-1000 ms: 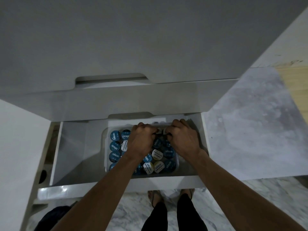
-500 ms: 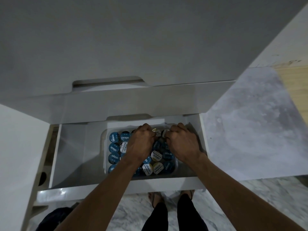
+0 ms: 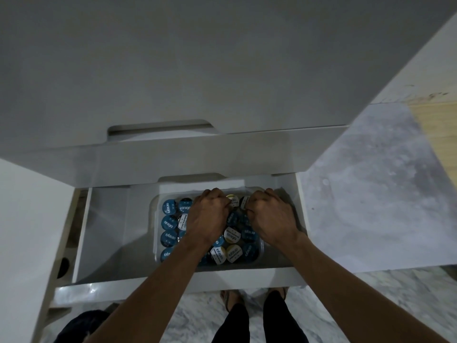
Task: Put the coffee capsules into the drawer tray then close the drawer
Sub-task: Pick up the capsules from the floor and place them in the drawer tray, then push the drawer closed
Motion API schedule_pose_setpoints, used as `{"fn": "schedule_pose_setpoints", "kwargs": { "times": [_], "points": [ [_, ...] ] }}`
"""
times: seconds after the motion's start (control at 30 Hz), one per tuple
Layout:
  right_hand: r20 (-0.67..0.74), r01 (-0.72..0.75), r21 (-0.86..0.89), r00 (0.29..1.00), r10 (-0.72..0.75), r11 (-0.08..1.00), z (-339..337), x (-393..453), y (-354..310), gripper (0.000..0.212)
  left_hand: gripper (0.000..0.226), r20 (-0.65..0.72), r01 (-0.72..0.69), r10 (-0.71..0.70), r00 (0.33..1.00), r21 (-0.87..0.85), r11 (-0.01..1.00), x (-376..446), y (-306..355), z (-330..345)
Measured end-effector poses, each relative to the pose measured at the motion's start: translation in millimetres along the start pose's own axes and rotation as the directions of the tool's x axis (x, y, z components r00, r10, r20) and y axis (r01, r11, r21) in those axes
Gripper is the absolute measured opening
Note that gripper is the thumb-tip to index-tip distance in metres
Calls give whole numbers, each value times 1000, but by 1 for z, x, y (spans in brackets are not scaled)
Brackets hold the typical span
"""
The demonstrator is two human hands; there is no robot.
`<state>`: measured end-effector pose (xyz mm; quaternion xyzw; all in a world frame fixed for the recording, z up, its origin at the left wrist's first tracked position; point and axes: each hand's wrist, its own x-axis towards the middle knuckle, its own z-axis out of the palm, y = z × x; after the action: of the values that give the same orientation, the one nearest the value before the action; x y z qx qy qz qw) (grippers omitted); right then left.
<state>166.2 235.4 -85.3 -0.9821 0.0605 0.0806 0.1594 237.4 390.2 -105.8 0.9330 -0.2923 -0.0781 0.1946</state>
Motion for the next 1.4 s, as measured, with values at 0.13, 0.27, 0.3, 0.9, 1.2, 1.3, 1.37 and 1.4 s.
{"fn": "schedule_pose_setpoints", "kwargs": {
  "times": [0.13, 0.27, 0.3, 0.9, 1.2, 1.3, 1.37, 1.4],
  "points": [
    [0, -9, 15, 1000, 9, 1000, 3, 1, 2, 21, 18, 8, 11, -11, 1000, -9, 1000, 0, -2, 0],
    [-31, 3, -16, 1000, -4, 1000, 4, 6, 1, 18, 17, 27, 6, -6, 1000, -9, 1000, 1, -2, -1],
    [-35, 8, -15, 999, -9, 1000, 4, 7, 0, 19, 17, 29, 8, -8, 1000, -9, 1000, 1, -2, -1],
    [-190, -49, 300, 976, 110, 953, -20, -20, -14, 26, 25, -69, 11, -23, 997, -163, 987, -23, -3, -29],
    [-296, 21, 371, 950, 97, 928, -37, -59, -28, 29, 27, -185, 38, -69, 980, -166, 985, -65, 13, -52],
    [-323, 33, 373, 942, 96, 927, -44, -79, -31, 29, 27, -211, 68, -98, 973, -149, 987, -87, 22, -57],
    [-337, 42, 387, 937, 98, 921, -46, -95, -33, 28, 25, -261, 79, -113, 959, -138, 987, -105, 31, -60],
    [-343, 49, 400, 934, 100, 915, -45, -104, -34, 28, 24, -291, 71, -107, 951, -132, 989, -115, 36, -62]
  ]
}}
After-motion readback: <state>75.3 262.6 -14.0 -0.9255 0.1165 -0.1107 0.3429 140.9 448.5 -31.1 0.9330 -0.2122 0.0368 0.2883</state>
